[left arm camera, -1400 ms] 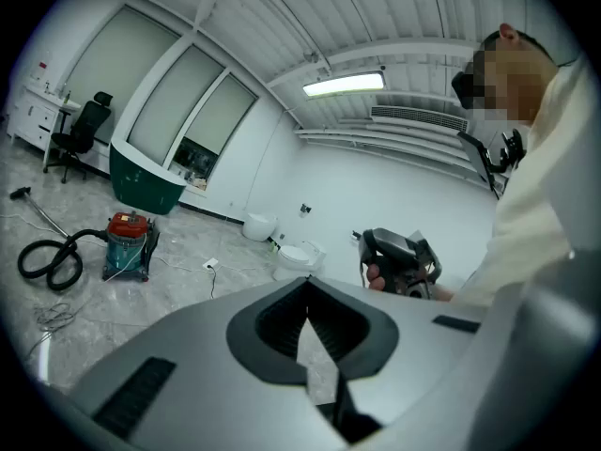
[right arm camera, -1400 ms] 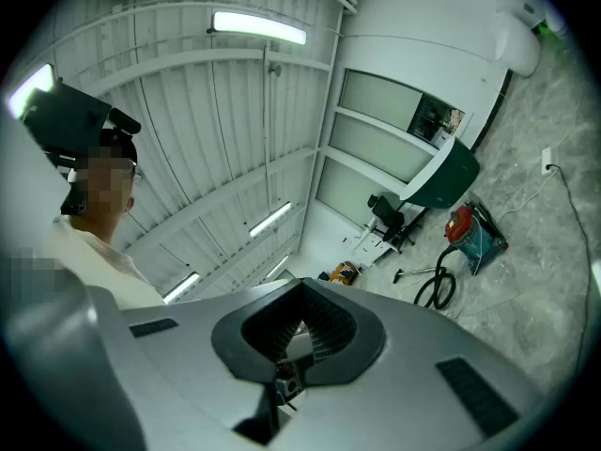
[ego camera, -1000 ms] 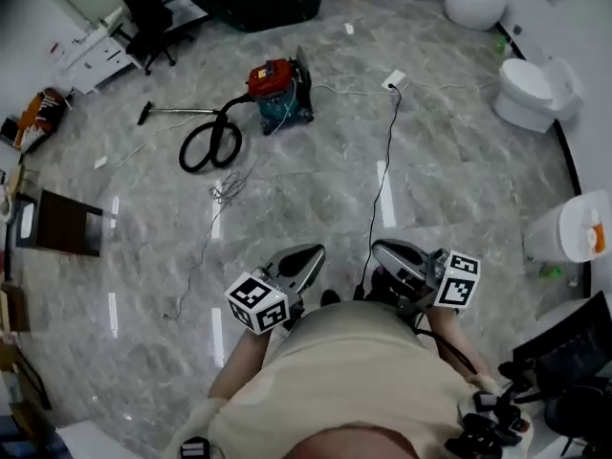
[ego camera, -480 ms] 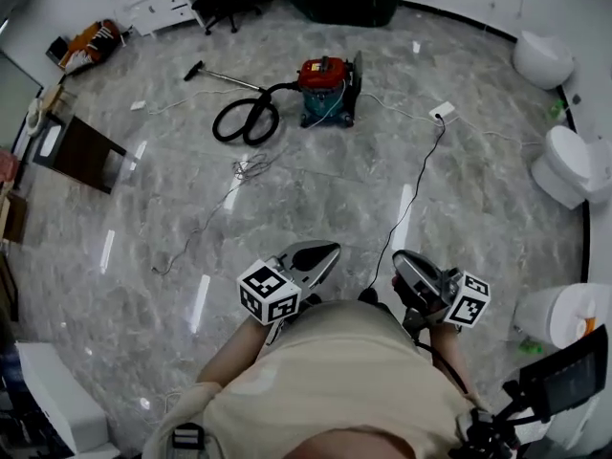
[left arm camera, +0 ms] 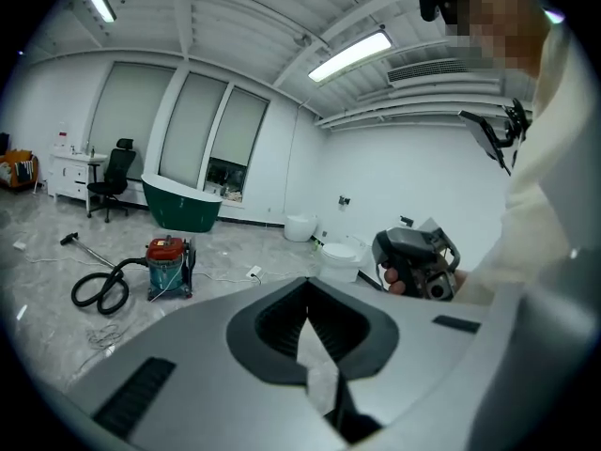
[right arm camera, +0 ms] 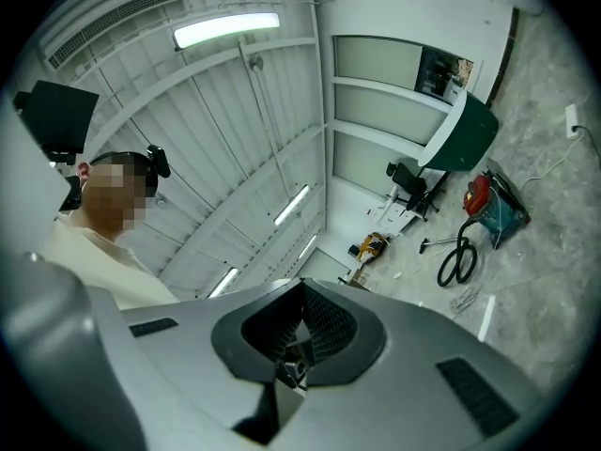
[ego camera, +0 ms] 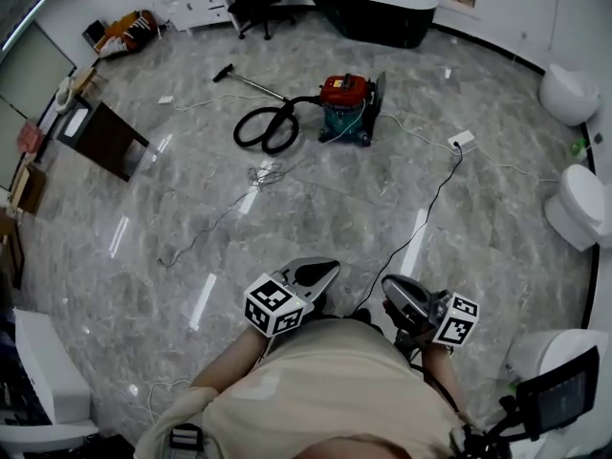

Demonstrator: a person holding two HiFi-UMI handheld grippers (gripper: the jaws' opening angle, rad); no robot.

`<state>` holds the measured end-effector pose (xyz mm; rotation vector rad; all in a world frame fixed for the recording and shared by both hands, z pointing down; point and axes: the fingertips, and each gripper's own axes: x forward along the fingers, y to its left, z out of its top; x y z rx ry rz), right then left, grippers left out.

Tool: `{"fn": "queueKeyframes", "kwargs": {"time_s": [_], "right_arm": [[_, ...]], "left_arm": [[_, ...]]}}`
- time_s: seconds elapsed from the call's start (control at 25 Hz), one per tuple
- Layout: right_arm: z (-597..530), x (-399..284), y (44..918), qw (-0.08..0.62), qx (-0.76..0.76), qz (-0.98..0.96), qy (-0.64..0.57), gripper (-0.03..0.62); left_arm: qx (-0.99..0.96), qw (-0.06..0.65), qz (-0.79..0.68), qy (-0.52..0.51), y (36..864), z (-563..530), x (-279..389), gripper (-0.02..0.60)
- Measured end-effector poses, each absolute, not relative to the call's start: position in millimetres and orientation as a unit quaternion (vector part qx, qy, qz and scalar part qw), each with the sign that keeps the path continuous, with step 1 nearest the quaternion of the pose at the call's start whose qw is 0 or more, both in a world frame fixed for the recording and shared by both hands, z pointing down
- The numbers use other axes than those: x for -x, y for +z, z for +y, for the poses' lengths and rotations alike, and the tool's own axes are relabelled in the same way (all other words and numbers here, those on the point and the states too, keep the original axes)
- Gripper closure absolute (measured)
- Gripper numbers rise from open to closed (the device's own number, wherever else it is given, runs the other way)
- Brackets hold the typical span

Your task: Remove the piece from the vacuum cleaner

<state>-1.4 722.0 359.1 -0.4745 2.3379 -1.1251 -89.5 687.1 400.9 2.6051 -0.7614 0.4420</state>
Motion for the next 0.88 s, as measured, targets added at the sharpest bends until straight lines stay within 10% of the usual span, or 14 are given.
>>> {"fn": "queueKeyframes", "kwargs": {"time_s": [0.88], "right_arm": [[596, 34, 349, 0.217, 0.253, 0.853, -0.402, 0.592]], "left_arm": [[-0.948, 0.205, -0.224, 0.098, 396, 539, 126, 0.577]]}}
